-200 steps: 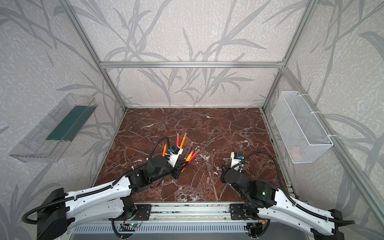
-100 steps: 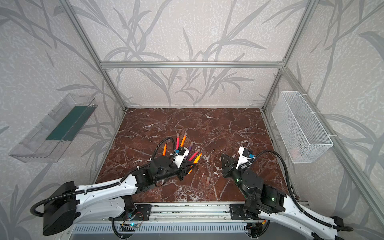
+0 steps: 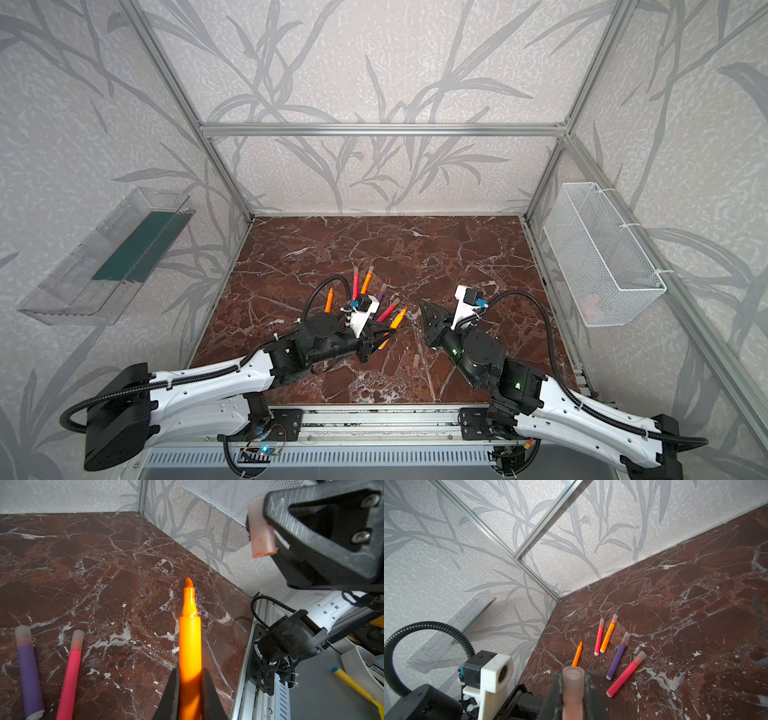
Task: Insert the pens into the pen caps
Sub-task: 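Bring the held cap over the orange marker tip with the right gripper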
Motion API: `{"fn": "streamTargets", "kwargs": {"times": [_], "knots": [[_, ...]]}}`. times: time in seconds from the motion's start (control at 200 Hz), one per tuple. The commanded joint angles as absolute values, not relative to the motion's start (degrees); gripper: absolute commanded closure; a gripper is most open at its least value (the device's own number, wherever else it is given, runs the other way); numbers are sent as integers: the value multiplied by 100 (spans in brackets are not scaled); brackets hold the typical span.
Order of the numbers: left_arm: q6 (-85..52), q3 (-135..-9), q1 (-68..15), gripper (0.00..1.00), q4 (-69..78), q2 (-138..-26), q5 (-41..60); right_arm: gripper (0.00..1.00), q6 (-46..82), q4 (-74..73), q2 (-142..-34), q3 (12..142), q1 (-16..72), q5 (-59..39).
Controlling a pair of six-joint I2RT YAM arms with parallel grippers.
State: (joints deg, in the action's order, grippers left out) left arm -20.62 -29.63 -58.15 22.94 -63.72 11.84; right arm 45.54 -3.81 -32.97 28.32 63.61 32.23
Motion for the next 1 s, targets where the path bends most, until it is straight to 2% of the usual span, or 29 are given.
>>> {"fn": "streamTargets", "kwargs": {"times": [0.0,0.995], "knots": [[-2031,-3085,-5861,100,2328,-6192,1205,100,4648,-826,-3458,2825,6340,3201],[-1927,-3090,-5980,100,2279,-6073,1074,100,4931,-1353,-4317,2829,5965,2894]]}}
